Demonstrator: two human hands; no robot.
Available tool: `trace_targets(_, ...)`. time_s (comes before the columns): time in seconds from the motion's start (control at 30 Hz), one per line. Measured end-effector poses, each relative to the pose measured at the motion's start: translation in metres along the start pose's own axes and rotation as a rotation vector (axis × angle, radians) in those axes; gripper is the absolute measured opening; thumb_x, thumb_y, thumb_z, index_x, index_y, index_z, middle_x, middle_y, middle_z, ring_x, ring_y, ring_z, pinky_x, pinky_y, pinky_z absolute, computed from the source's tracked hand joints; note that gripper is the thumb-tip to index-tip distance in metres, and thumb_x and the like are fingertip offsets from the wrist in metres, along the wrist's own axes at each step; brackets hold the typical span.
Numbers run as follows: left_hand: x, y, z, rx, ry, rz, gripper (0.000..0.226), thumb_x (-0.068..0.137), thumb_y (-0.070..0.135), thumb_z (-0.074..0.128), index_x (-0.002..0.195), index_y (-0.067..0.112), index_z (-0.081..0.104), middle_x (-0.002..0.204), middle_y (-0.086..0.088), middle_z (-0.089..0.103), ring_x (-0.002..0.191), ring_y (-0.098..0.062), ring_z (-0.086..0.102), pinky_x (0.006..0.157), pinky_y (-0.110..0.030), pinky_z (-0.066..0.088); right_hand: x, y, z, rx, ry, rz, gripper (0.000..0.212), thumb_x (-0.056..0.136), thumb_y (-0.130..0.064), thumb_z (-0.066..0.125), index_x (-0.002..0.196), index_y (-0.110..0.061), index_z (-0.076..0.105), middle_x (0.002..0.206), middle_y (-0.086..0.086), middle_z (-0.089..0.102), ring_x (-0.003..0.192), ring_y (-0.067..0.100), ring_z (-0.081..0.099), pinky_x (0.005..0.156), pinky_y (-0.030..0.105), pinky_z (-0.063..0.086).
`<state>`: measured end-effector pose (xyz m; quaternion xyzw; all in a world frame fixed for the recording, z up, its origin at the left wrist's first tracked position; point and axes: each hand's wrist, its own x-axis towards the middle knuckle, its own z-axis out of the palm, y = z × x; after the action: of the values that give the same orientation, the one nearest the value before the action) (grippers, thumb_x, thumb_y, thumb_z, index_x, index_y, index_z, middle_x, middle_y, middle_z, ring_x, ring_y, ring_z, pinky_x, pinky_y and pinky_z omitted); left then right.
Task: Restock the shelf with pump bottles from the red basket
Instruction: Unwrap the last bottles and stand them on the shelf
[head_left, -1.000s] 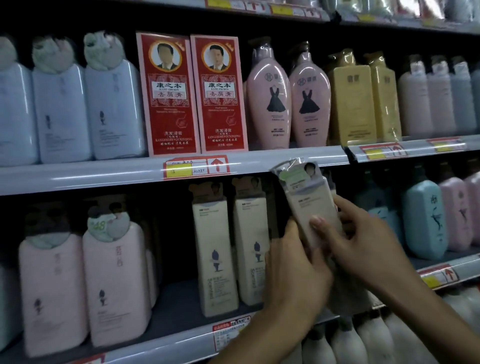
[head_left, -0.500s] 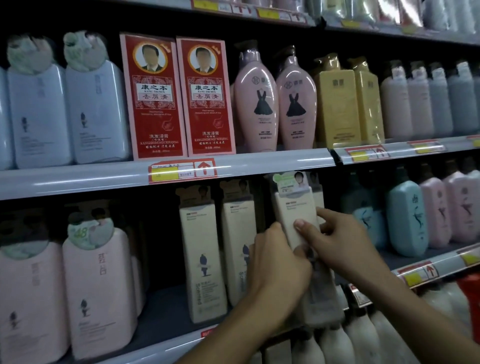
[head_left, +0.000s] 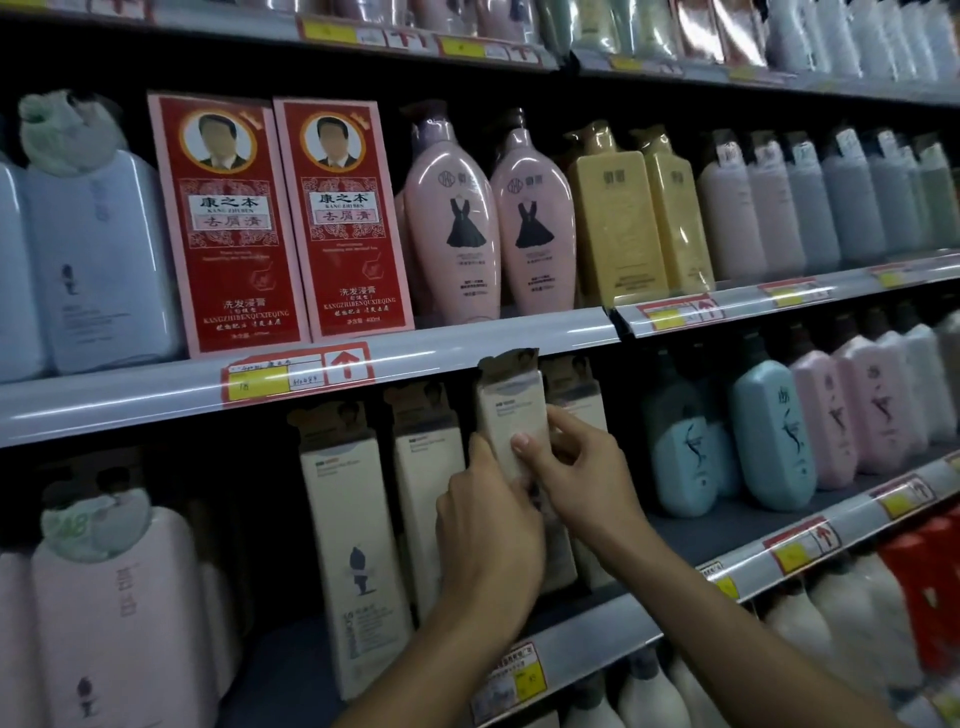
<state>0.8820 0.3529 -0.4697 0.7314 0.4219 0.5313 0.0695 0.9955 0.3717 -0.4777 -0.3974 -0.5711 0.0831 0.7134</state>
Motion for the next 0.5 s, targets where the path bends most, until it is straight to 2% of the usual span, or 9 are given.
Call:
trace_targets(0.1, 0.0, -0.001, 0.004, 0.035, -0.01, -0.009, 0.014, 0.101, 0.028, 0.049, 0.111, 0.02, 0.053, 0.1, -0.005, 0.067, 0.094, -0.029, 0.065, 0.077, -0.047, 0.056, -0.002, 0.007, 0.004, -0.086, 0.07, -0.024, 0.012, 0.095, -0.019, 0.068, 0.104, -0.026, 0.072, 0.078, -0.015, 0.075, 0.067, -0.004, 0.069, 0.059, 0.015, 0.051)
trace_targets(0.2, -0.005, -0.003, 0.005, 0.083, -0.035, -0.03, 0.011, 0.1, 0.026, 0.047, 0.107, 0.018, 0.052, 0.098, -0.006, 0.065, 0.093, -0.029, 0.063, 0.075, -0.046, 0.055, -0.007, 0.009, 0.007, -0.153, 0.125, 0.001, 0.012, 0.093, -0.02, 0.071, 0.105, -0.023, 0.07, 0.092, -0.011, 0.076, 0.082, 0.007, 0.074, 0.071, 0.035, 0.062)
trace_targets(0.27, -0.01, -0.005, 0.005, 0.085, -0.068, -0.028, 0.014, 0.101, 0.024, 0.045, 0.111, 0.017, 0.051, 0.101, -0.006, 0.063, 0.095, -0.028, 0.062, 0.078, -0.046, 0.055, -0.013, 0.008, 0.008, -0.194, 0.121, -0.004, 0.011, 0.093, -0.021, 0.07, 0.104, -0.02, 0.073, 0.09, -0.006, 0.077, 0.08, 0.011, 0.074, 0.072, 0.039, 0.062)
trace_targets(0.33, -0.012, -0.006, 0.004, 0.094, -0.08, -0.025, 0.017, 0.101, 0.022, 0.043, 0.116, 0.015, 0.049, 0.103, -0.008, 0.063, 0.097, -0.029, 0.061, 0.08, -0.047, 0.054, -0.016, 0.007, 0.007, -0.274, 0.129, -0.022, 0.01, 0.094, -0.026, 0.069, 0.1, -0.02, 0.074, 0.087, -0.003, 0.074, 0.08, 0.013, 0.071, 0.071, 0.036, 0.059)
trace_targets(0.43, -0.012, -0.004, 0.003, 0.077, -0.075, -0.002, 0.019, 0.102, 0.02, 0.043, 0.12, 0.016, 0.044, 0.101, -0.007, 0.063, 0.096, -0.028, 0.062, 0.078, -0.046, 0.055, -0.015, 0.005, 0.007, -0.563, 0.183, -0.042, 0.021, 0.093, -0.04, 0.067, 0.095, -0.019, 0.072, 0.084, 0.0, 0.06, 0.082, 0.019, 0.062, 0.065, 0.029, 0.044)
trace_targets(0.5, -0.015, -0.004, 0.003, 0.072, -0.073, 0.014, 0.03, 0.102, 0.02, 0.044, 0.132, 0.018, 0.041, 0.109, -0.006, 0.064, 0.102, -0.027, 0.062, 0.081, -0.042, 0.055, -0.014, 0.004, 0.007, -0.566, 0.211, -0.026, 0.022, 0.091, -0.04, 0.07, 0.094, -0.018, 0.071, 0.082, -0.002, 0.056, 0.08, 0.018, 0.059, 0.06, 0.025, 0.038)
